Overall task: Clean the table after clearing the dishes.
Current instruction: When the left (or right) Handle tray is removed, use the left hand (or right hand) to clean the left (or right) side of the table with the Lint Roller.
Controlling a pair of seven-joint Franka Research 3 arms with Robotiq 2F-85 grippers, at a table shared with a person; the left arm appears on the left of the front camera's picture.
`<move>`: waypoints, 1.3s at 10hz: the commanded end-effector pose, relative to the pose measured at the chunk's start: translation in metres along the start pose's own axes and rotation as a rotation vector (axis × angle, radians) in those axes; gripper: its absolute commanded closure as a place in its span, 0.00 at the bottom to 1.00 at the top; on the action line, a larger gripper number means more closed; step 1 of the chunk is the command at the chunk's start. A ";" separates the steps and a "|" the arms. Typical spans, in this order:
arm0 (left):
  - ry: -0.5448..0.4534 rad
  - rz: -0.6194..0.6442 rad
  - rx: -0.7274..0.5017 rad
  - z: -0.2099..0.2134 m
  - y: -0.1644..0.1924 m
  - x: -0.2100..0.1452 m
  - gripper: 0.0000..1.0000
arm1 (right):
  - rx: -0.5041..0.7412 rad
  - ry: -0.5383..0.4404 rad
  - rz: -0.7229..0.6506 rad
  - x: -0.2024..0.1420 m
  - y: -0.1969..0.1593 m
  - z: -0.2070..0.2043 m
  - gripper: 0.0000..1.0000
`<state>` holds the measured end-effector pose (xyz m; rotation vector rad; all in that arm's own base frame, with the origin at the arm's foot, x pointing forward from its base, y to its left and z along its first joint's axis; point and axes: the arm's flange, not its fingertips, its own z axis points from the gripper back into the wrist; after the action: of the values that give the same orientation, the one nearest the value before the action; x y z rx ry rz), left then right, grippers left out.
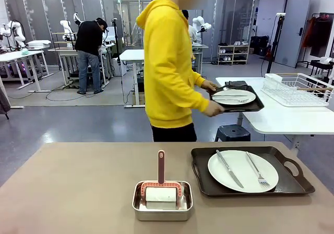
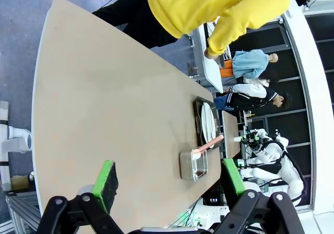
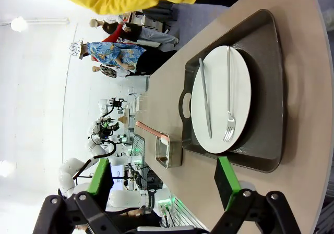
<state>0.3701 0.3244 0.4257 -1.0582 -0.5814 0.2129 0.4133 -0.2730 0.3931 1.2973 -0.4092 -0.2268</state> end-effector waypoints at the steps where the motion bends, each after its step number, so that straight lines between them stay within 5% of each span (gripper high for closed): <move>1: -0.004 -0.004 -0.007 0.003 0.000 -0.001 0.00 | 0.007 0.002 0.003 -0.001 0.002 0.001 0.00; 8: 0.000 0.000 0.000 0.000 0.000 0.000 0.00 | 0.007 0.002 0.003 -0.001 0.002 0.001 0.00; 13: 0.395 -0.595 0.094 -0.113 -0.167 0.082 0.00 | 0.007 0.002 0.003 -0.001 0.002 0.001 0.00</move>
<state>0.4686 0.2060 0.5542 -0.8451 -0.5218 -0.3688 0.4134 -0.2732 0.3920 1.2983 -0.4074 -0.2280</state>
